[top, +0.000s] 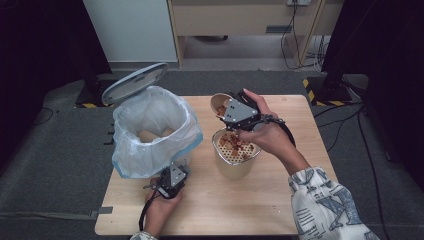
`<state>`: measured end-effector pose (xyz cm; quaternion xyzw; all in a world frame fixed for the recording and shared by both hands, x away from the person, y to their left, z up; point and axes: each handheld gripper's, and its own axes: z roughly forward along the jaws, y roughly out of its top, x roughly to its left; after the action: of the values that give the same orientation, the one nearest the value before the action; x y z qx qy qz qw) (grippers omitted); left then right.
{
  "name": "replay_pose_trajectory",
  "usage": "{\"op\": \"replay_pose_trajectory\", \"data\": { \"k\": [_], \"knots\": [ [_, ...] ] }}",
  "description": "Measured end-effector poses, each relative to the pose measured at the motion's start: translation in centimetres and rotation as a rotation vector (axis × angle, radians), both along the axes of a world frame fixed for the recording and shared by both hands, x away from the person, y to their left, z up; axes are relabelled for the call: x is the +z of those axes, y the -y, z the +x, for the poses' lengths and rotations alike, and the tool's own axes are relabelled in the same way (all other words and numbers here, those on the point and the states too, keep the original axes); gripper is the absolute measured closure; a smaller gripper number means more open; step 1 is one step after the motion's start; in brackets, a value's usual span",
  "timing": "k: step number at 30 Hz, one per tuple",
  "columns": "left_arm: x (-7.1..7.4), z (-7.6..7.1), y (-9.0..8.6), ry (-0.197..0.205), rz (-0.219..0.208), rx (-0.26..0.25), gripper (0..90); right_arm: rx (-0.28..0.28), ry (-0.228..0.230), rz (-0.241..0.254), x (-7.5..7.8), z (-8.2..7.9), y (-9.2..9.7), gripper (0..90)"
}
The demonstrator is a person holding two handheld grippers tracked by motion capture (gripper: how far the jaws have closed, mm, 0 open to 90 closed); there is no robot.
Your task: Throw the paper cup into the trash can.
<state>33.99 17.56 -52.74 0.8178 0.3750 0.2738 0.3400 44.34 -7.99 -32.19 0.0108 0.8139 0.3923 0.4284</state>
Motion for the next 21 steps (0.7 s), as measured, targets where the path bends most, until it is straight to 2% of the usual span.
{"op": "replay_pose_trajectory", "data": {
  "k": [5,8,11,15,16,20,21],
  "knots": [
    [0.02,-0.01,0.01,-0.001,0.004,0.000,85.2,0.007,-0.015,0.010,0.04,-0.06,-0.03,34.4],
    [0.02,-0.01,0.01,-0.001,0.004,0.000,85.2,0.019,-0.055,0.053,0.24,0.03,0.00,34.4],
    [0.02,-0.01,0.01,-0.001,0.004,0.000,85.1,0.021,-0.063,0.064,0.31,0.11,0.01,34.3],
    [0.01,0.00,0.00,0.000,0.002,0.000,85.2,0.040,-0.115,0.108,0.43,0.19,-0.02,34.1],
    [0.02,0.00,0.00,-0.001,0.004,0.000,85.2,0.040,-0.115,0.108,0.43,0.19,-0.02,34.1],
    [0.02,-0.01,0.01,-0.001,0.004,0.000,85.2,0.059,-0.172,0.171,0.70,0.25,-0.06,34.1],
    [0.02,-0.01,0.01,-0.001,0.004,0.000,85.2,0.059,-0.172,0.171,0.70,0.25,-0.06,34.1]
  ]
}}
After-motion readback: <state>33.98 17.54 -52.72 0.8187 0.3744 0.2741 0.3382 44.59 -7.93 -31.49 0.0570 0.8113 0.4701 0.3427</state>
